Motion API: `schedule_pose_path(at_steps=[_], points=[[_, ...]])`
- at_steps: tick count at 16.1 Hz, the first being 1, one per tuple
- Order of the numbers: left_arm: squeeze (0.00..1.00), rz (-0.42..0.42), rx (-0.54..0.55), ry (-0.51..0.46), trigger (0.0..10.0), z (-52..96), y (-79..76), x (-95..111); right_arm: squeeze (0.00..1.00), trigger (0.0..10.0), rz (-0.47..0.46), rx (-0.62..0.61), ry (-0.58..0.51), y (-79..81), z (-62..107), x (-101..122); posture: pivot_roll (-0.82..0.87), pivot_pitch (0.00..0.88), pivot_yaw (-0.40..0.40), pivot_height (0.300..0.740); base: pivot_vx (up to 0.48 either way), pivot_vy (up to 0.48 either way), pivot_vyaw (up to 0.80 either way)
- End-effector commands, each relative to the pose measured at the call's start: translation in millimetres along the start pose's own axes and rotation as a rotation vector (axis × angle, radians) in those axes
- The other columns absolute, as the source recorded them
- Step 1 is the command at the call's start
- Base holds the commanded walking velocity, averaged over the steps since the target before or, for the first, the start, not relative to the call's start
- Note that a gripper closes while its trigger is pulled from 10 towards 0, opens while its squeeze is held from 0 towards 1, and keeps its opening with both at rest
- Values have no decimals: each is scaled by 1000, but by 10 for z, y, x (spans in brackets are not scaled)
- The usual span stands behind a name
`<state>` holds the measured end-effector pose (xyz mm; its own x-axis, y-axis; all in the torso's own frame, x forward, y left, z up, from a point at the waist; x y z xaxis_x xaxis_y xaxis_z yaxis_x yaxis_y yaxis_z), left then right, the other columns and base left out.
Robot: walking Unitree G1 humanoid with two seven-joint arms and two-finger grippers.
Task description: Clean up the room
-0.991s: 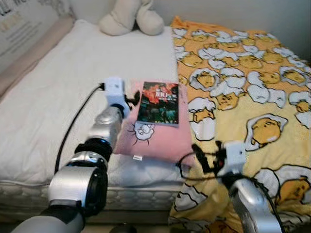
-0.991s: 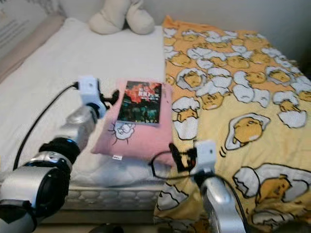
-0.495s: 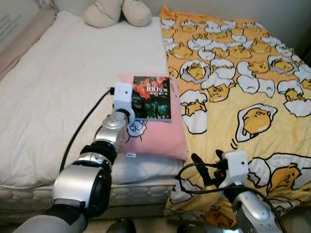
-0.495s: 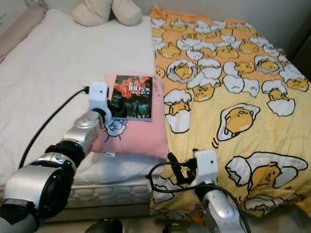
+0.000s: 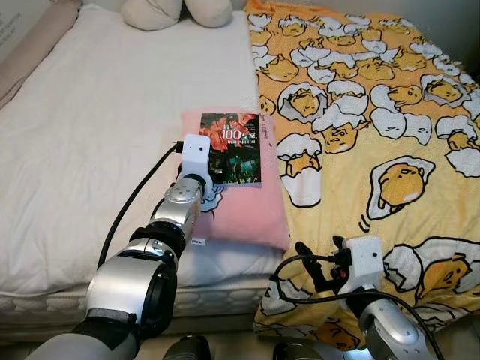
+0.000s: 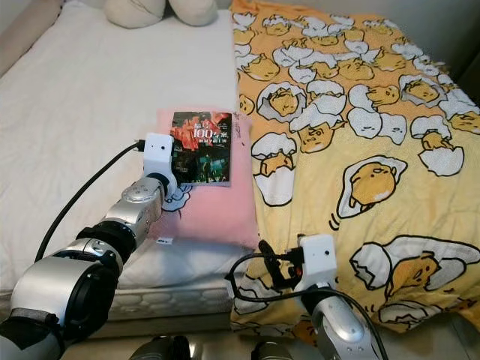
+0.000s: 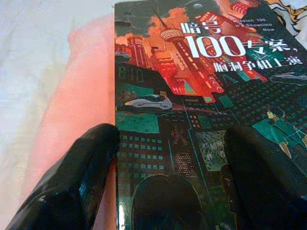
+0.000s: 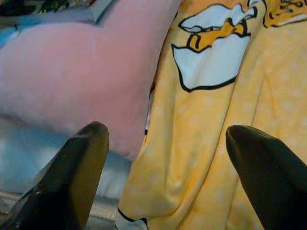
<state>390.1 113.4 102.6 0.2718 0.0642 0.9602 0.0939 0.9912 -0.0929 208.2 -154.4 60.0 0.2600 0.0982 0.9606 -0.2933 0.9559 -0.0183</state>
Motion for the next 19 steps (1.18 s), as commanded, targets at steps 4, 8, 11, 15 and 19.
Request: schedule_pose_path(at_steps=[4, 8, 11, 15, 19], points=[[0, 124, 3, 134, 10000, 47, -8, -282, 0, 10000, 20, 0, 7, -4, 17, 27, -204, 136, 10, 740, 0, 0, 0], [0, 227, 20, 296, 10000, 128, 14, -579, 0, 10000, 23, 9, 24, 8, 4, 3, -200, 135, 6, 740, 0, 0, 0], [0, 135, 1, 301, 0, 136, 35, -592, 0, 10000, 26, 13, 30, -1, -7, -1, -197, 134, 2, 740, 0, 0, 0], [0, 103, -37, 262, 0, 117, 41, -521, 0, 10000, 27, 13, 34, -6, -27, -7, -192, 123, 3, 740, 0, 0, 0], [0, 221, -14, 313, 0, 173, 132, -657, 0, 10000, 33, 19, 39, -20, -46, -19, -189, 106, 2, 740, 0, 0, 0]])
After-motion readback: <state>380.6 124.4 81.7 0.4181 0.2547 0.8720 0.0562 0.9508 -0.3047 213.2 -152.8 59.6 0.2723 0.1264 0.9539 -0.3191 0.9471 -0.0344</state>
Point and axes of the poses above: a point about 5 cm out from each wrist's last joint towards the gripper, its own z axis pointing back from the gripper into the wrist, its own x axis along the axis of the wrist's last joint, y = z × x, the point moved 1 cm from there along -z, pointing out of the wrist towards the gripper, and after that the axes turned 7 degrees about z, right-handed, at the moved point
